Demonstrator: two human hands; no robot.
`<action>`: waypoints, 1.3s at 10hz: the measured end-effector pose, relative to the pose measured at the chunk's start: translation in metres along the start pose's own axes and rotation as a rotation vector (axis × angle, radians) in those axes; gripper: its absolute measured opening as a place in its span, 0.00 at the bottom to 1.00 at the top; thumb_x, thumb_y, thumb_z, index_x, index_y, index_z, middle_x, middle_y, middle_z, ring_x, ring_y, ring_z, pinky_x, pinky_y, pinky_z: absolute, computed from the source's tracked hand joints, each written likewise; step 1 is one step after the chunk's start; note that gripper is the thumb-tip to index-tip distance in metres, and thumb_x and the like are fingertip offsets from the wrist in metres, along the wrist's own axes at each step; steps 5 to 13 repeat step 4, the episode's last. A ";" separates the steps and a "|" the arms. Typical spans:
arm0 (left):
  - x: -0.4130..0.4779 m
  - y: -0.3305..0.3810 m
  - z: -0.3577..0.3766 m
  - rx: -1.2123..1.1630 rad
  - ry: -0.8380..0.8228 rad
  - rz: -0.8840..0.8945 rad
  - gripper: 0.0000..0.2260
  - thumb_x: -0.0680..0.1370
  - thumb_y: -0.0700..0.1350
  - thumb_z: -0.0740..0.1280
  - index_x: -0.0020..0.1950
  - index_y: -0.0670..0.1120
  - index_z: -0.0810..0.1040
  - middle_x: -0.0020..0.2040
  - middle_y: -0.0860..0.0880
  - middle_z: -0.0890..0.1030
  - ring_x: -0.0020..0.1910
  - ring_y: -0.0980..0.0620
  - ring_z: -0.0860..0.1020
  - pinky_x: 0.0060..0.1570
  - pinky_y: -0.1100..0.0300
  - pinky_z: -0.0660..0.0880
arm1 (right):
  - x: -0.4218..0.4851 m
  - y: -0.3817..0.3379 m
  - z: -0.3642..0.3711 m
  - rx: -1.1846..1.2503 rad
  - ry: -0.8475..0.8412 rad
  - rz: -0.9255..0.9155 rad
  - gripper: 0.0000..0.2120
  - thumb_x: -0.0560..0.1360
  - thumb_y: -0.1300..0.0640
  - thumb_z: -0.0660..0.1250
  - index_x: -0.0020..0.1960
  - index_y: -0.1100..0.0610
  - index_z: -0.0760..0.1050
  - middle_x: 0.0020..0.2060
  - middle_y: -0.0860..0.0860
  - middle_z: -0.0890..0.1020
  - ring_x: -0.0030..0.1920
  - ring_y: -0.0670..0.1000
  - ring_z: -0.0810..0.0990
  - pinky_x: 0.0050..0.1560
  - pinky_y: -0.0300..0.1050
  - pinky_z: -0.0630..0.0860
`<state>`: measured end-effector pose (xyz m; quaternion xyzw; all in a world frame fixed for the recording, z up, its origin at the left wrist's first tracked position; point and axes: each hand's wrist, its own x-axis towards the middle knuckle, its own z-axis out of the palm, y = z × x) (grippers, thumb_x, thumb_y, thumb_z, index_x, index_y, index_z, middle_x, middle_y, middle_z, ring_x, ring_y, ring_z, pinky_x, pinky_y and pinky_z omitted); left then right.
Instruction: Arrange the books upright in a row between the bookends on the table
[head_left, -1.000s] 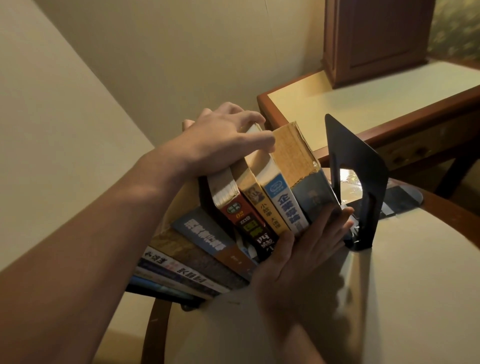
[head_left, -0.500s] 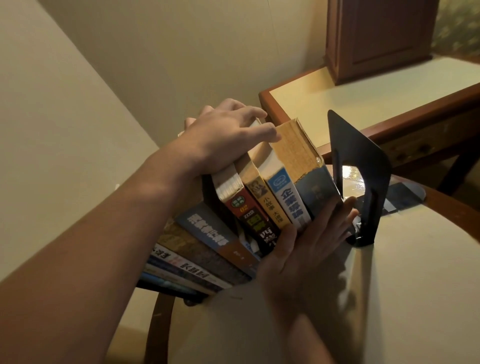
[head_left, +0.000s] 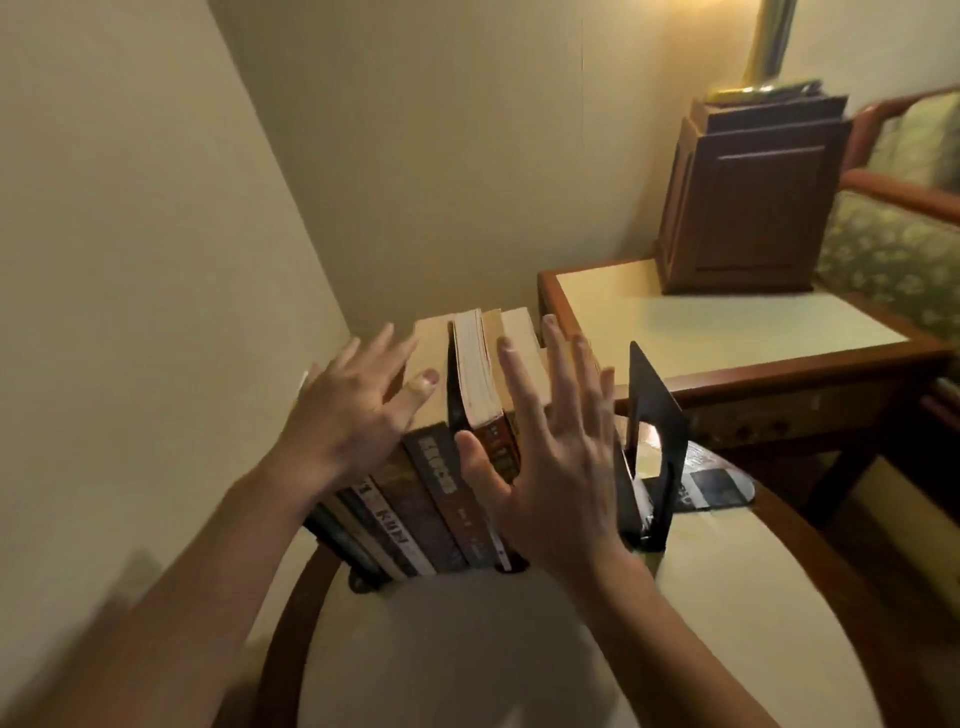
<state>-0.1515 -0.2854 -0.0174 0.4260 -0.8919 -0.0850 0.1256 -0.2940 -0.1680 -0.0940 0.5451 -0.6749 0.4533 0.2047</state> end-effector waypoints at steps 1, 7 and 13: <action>-0.011 0.000 0.014 -0.018 -0.071 -0.036 0.27 0.80 0.68 0.41 0.79 0.67 0.48 0.81 0.54 0.55 0.81 0.52 0.48 0.78 0.42 0.45 | 0.014 0.013 -0.005 -0.113 -0.311 -0.163 0.30 0.80 0.38 0.60 0.78 0.51 0.64 0.78 0.55 0.62 0.79 0.59 0.55 0.74 0.67 0.61; -0.035 0.030 0.000 -0.099 -0.104 -0.107 0.25 0.82 0.65 0.42 0.79 0.65 0.45 0.82 0.51 0.52 0.81 0.47 0.46 0.77 0.45 0.44 | 0.017 0.008 -0.020 -0.100 -0.418 -0.161 0.36 0.77 0.39 0.67 0.80 0.49 0.59 0.79 0.54 0.63 0.78 0.58 0.60 0.73 0.62 0.66; -0.035 0.030 0.000 -0.099 -0.104 -0.107 0.25 0.82 0.65 0.42 0.79 0.65 0.45 0.82 0.51 0.52 0.81 0.47 0.46 0.77 0.45 0.44 | 0.017 0.008 -0.020 -0.100 -0.418 -0.161 0.36 0.77 0.39 0.67 0.80 0.49 0.59 0.79 0.54 0.63 0.78 0.58 0.60 0.73 0.62 0.66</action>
